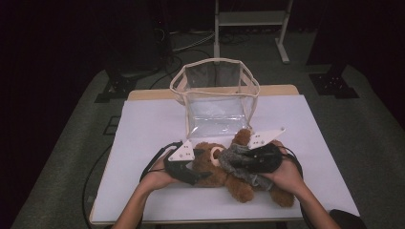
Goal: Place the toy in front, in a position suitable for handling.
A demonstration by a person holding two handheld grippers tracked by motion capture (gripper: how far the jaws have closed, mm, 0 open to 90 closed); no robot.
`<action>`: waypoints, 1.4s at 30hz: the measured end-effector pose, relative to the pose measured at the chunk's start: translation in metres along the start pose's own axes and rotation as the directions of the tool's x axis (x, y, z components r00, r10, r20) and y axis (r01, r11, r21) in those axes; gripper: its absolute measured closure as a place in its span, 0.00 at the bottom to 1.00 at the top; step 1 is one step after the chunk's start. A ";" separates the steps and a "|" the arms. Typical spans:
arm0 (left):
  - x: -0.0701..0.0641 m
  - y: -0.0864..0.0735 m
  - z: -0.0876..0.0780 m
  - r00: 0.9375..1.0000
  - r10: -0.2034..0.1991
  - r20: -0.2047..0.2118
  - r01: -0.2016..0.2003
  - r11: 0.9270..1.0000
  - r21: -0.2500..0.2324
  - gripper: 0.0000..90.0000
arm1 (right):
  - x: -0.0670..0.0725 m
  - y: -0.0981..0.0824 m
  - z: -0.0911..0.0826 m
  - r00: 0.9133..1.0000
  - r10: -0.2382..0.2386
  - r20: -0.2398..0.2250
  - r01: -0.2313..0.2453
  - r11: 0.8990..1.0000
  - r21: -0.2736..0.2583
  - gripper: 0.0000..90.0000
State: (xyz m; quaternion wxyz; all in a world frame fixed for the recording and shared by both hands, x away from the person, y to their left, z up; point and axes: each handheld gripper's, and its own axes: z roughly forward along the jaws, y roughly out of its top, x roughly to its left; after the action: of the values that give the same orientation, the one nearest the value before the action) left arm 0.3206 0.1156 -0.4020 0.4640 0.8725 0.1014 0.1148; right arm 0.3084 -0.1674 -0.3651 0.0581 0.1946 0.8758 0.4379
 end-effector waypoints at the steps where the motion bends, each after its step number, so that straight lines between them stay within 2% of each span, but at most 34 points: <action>1: 0.000 0.000 0.000 1.000 -0.005 -0.004 0.005 1.000 0.001 0.26 | 0.002 0.000 0.000 1.000 -0.008 -0.009 0.008 1.000 0.006 0.81; 3: 0.001 0.000 0.000 1.000 -0.015 -0.008 0.015 1.000 -0.002 0.26 | 0.006 0.000 0.001 0.999 -0.017 -0.032 0.018 1.000 0.020 0.81; 7: 0.001 0.000 0.000 1.000 -0.023 -0.018 0.023 1.000 0.000 0.26 | 0.015 -0.001 0.003 0.997 -0.056 -0.060 0.061 0.995 0.082 0.81; 11: 0.002 0.000 0.000 0.999 -0.035 -0.019 0.035 0.999 -0.004 0.26 | 0.019 -0.007 -0.006 0.990 -0.085 -0.113 0.101 0.984 0.147 0.82; 13: 0.003 0.000 0.000 0.999 -0.039 -0.017 0.039 0.999 0.001 0.26 | 0.018 -0.009 -0.012 0.988 -0.076 -0.135 0.097 0.982 0.163 0.82; 16: 0.003 0.001 0.000 0.999 -0.045 -0.013 0.045 0.999 0.004 0.26 | 0.019 -0.006 -0.014 0.988 -0.075 -0.132 0.094 0.985 0.142 0.82; 19: 0.002 0.001 0.001 0.999 -0.038 -0.012 0.038 0.999 0.008 0.26 | 0.023 -0.004 -0.005 0.989 -0.079 -0.127 0.094 0.988 0.121 0.82; 23: 0.002 0.000 0.001 0.999 -0.040 -0.018 0.040 0.999 0.006 0.26 | 0.025 -0.006 0.007 0.984 -0.087 -0.153 0.110 0.983 0.146 0.82; 29: 0.005 0.000 -0.002 0.998 -0.063 -0.029 0.063 0.998 0.005 0.25 | 0.019 -0.010 -0.010 0.979 -0.091 -0.185 0.128 0.972 0.199 0.82; 33: 0.006 0.000 0.000 0.997 -0.073 -0.023 0.073 0.997 0.005 0.25 | 0.015 -0.010 -0.023 0.979 -0.086 -0.187 0.120 0.976 0.180 0.81; 39: 0.004 0.001 0.001 0.998 -0.060 -0.024 0.060 0.998 0.012 0.25 | 0.022 -0.006 -0.006 0.979 -0.101 -0.175 0.129 0.980 0.153 0.80; 42: 0.004 0.000 0.001 0.998 -0.061 -0.027 0.061 0.998 0.008 0.24 | 0.024 -0.007 -0.002 0.976 -0.110 -0.188 0.145 0.973 0.180 0.80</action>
State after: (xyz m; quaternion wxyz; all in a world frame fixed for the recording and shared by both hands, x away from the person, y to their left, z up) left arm 0.3249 0.1162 -0.4020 0.4620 0.8694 0.1347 0.1117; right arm 0.2836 -0.1633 -0.3680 -0.0110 0.1029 0.9265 0.3619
